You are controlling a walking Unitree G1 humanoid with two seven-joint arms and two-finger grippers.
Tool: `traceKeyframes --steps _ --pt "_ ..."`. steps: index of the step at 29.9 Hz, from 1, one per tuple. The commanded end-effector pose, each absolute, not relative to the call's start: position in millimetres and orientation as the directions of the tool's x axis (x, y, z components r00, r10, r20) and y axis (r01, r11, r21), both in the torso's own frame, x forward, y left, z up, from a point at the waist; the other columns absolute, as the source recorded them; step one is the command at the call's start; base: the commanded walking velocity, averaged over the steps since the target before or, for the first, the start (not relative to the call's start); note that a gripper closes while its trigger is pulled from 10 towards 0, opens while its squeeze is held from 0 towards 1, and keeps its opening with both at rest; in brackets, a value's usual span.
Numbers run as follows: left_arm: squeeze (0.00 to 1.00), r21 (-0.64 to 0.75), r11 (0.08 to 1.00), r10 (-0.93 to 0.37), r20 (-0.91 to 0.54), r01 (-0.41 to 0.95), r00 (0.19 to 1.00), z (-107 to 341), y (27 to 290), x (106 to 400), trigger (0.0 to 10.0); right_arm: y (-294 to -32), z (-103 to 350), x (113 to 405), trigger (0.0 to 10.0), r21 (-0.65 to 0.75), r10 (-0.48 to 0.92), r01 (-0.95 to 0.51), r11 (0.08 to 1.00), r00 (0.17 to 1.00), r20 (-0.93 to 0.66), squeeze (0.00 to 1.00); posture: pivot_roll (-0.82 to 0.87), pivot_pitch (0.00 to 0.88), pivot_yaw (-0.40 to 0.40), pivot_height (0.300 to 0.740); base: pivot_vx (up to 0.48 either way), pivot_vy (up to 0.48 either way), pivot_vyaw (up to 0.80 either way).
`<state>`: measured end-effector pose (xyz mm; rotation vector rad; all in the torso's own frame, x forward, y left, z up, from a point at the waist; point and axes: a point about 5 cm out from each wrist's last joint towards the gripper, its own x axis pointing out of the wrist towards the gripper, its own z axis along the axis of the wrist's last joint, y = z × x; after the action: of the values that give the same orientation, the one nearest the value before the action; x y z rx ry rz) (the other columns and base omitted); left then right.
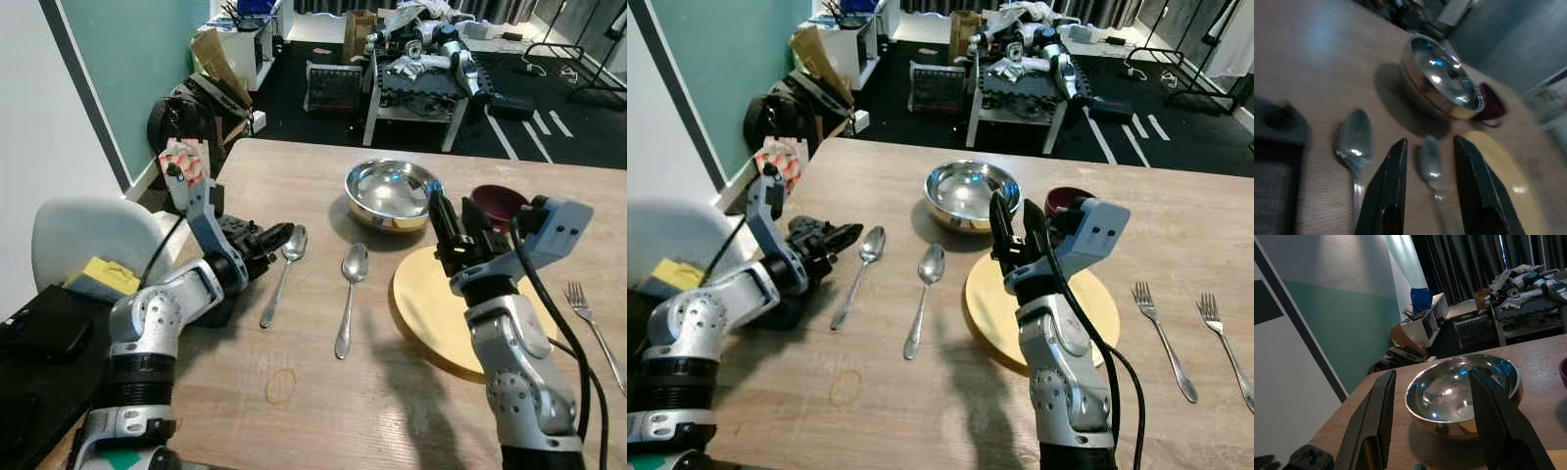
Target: Setting the table
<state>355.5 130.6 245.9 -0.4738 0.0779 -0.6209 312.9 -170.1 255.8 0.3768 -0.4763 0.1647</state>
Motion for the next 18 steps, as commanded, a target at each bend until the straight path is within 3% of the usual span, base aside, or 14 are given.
traceKeyframes --steps 1,2,3,6,7,9,10,12,18 --pt "0.00 -0.285 0.792 -0.550 0.049 0.539 0.834 248.2 132.3 349.1 10.0 -169.8 258.0 310.2 10.0 0.312 0.071 -0.248 0.917 0.872 0.484 0.00 0.12 0.110 0.076 0.740 0.000 0.000 0.00" --pt "0.00 -0.174 0.828 -0.535 0.045 0.534 0.844 251.3 133.0 346.4 10.0 -169.4 258.2 310.2 10.0 0.308 0.073 -0.248 0.919 0.872 0.484 0.00 0.12 0.110 0.076 0.740 0.000 0.000 0.00" --pt "0.00 -0.174 0.828 -0.535 0.045 0.534 0.844 251.3 133.0 346.4 10.0 -169.4 258.2 310.2 10.0 0.308 0.073 -0.248 0.919 0.872 0.484 0.00 0.12 0.110 0.076 0.740 0.000 0.000 0.00" --pt "0.00 0.102 0.856 -0.513 0.052 0.507 0.857 263.0 133.4 339.4 10.0 -168.6 257.5 310.5 10.0 0.280 0.076 -0.235 0.931 0.874 0.480 0.00 0.12 0.111 0.073 0.740 0.000 0.000 0.00" --pt "0.00 0.102 0.856 -0.513 0.052 0.507 0.857 263.0 133.4 339.4 10.0 -168.6 257.5 310.5 10.0 0.280 0.076 -0.235 0.931 0.874 0.480 0.00 0.12 0.111 0.073 0.740 0.000 0.000 0.00" --pt "0.00 0.277 0.830 -0.517 0.059 0.483 0.854 269.9 132.6 334.7 10.0 -167.9 256.5 310.8 10.0 0.261 0.072 -0.219 0.940 0.875 0.478 0.00 0.12 0.112 0.072 0.740 0.000 0.000 0.00" --pt "0.00 0.277 0.830 -0.517 0.059 0.483 0.854 269.9 132.6 334.7 10.0 -167.9 256.5 310.8 10.0 0.261 0.072 -0.219 0.940 0.875 0.478 0.00 0.12 0.112 0.072 0.740 0.000 0.000 0.00" --pt "0.00 0.413 0.785 -0.527 0.056 0.461 0.848 275.5 130.8 328.1 10.0 -167.0 252.4 310.5 10.0 0.222 0.057 -0.180 0.958 0.882 0.468 0.00 0.12 0.114 0.075 0.740 0.000 0.000 0.00" --pt "0.00 0.449 0.771 -0.532 0.062 0.452 0.845 272.2 129.8 313.3 10.0 -170.1 242.1 305.5 10.0 0.160 0.015 -0.095 0.983 0.896 0.445 0.00 0.12 0.118 0.076 0.740 0.000 0.000 0.00"
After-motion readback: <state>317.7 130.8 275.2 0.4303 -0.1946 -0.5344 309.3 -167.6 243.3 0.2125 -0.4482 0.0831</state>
